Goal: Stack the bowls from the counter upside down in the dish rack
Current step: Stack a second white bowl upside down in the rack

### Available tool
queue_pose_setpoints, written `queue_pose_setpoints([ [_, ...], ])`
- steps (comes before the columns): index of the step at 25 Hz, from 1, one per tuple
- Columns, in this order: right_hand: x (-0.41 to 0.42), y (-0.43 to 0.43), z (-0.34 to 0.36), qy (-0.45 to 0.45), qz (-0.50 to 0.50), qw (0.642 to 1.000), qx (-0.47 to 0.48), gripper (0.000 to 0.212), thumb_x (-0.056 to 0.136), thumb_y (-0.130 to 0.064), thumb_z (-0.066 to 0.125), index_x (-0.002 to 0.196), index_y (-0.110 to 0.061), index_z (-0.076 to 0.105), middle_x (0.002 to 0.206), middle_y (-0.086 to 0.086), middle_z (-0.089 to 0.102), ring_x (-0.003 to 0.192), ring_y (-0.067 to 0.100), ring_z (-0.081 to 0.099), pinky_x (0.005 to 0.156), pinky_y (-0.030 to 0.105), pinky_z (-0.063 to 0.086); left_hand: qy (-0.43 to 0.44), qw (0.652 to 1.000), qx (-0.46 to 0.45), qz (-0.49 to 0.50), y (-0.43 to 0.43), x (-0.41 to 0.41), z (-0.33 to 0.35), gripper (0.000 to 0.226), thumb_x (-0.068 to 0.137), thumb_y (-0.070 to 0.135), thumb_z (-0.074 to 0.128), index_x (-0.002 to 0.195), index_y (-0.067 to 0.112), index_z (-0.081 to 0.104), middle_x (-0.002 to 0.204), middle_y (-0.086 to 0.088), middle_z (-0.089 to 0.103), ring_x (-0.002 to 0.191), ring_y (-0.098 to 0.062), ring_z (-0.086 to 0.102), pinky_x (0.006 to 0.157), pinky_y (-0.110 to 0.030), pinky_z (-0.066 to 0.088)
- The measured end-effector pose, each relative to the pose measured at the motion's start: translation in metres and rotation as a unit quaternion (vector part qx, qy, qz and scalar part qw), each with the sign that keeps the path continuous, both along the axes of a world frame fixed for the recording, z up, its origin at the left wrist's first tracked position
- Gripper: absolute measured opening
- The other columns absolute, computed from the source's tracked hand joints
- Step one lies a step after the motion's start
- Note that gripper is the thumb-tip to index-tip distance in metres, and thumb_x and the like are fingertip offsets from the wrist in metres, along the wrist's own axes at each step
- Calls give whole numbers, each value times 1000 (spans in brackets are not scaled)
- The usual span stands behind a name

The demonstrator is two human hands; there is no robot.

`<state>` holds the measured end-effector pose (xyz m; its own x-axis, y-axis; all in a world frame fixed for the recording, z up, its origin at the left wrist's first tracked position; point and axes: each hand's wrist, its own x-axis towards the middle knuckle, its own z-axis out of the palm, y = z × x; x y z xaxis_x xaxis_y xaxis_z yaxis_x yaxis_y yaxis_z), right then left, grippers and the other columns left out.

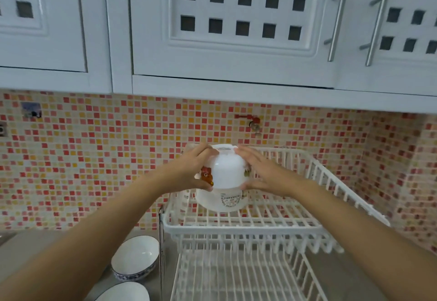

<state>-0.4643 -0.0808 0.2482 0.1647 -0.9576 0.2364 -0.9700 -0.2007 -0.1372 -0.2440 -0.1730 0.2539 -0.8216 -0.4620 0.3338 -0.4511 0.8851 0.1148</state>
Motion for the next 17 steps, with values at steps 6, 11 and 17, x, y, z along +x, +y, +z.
queue_pose_setpoints([
  [6, 3, -10, -20, 37, 4, 999, 36, 85, 82, -36, 69, 145, -26, 11, 157, -10, -7, 139, 19, 24, 109, 35, 33, -70, 996, -50, 6, 0, -7, -14, 60, 82, 29, 69, 134, 16, 41, 135, -1, 40, 120, -20, 44, 103, -30, 40],
  [11, 3, -14, -25, 20, -10, 999, 50, 85, 83, -35, 69, 143, -17, 11, 149, -3, 12, 105, 10, 41, 84, 22, 39, -81, 996, -39, 24, 0, -15, -18, 57, 89, 21, 60, 140, 14, 36, 141, -5, 42, 126, -24, 44, 104, -32, 38],
  [17, 2, -16, -27, 9, -17, 998, 52, 88, 80, -41, 70, 142, -19, 13, 146, -2, 17, 101, 10, 41, 84, 23, 40, -70, 996, -41, 25, -4, -17, -22, 56, 92, 13, 55, 143, 13, 33, 145, -5, 38, 129, -26, 42, 107, -35, 39],
])
